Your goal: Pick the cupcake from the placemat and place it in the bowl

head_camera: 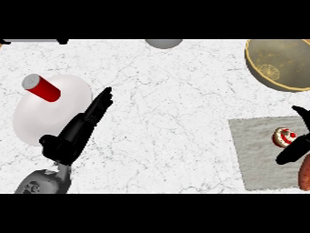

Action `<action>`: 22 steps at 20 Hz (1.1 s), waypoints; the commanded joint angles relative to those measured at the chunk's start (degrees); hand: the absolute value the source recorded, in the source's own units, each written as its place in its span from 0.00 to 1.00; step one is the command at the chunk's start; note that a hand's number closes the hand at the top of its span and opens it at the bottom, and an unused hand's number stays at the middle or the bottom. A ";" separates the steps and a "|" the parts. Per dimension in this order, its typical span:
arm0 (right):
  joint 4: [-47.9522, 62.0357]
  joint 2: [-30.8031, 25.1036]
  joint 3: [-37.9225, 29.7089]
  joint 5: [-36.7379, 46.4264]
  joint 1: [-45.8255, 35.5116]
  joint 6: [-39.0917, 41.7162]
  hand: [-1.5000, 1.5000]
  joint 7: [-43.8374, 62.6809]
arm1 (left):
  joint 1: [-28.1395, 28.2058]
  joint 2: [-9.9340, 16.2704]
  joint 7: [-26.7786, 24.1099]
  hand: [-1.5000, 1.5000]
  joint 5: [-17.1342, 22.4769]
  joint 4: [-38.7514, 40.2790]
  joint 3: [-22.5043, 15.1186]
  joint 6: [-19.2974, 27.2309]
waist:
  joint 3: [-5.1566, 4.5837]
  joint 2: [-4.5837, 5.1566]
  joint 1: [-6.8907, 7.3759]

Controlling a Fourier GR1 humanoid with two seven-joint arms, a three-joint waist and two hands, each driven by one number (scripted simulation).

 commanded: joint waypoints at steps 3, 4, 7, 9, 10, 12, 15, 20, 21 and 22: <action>5.46 4.34 -2.52 5.47 -0.99 2.22 0.00 -2.48 | 0.53 -2.21 1.10 0.50 -1.91 -1.35 1.94 -1.84 | 0.00 0.00 0.10; 6.83 2.06 -4.64 4.51 0.84 1.67 0.00 -6.44 | 3.71 -1.63 -4.80 0.50 -2.75 2.45 1.11 -3.32 | -0.01 0.02 0.03; 9.62 5.35 -4.74 8.63 -0.92 0.59 0.00 -8.76 | 1.14 -1.80 0.96 0.50 -1.60 -1.46 4.38 -3.88 | 0.00 0.02 0.18; 8.22 6.54 -6.09 7.63 -0.31 -1.82 1.00 -10.45 | 1.31 -1.90 1.09 0.50 -2.72 -2.05 3.48 -3.68 | 0.01 0.01 0.18; 9.04 5.40 -5.38 9.12 -1.01 -0.19 1.00 -13.34 | 3.36 -2.57 0.08 0.50 -3.11 -2.46 2.83 -3.82 | 0.01 0.01 0.25; 9.93 4.14 -6.38 11.20 -1.78 -1.01 1.00 -15.79 | 2.52 -2.41 -2.27 0.50 -3.50 1.46 4.31 -4.78 | 0.00 0.05 0.15; 9.94 6.26 -6.17 14.92 -1.29 -3.16 1.00 -16.13 | 1.62 -5.27 -0.74 0.50 -4.86 1.35 3.21 -4.00 | 0.00 0.02 0.03; 7.82 6.80 -9.17 16.97 -1.70 -1.33 1.00 -15.55 | 0.55 -5.66 -1.07 0.50 -6.11 1.84 5.51 -5.41 | -0.01 -0.02 -0.07; 9.93 7.51 -4.41 18.29 -3.25 -2.44 1.00 -20.46 | 2.26 -5.71 2.12 0.50 -5.92 -2.69 3.28 -4.05 | 0.01 -0.02 0.30; 10.82 11.01 0.21 20.04 -6.14 -3.92 1.00 -22.29 | -0.21 -4.65 -0.97 0.50 -4.12 1.92 5.26 -6.15 | 0.02 0.32 1.04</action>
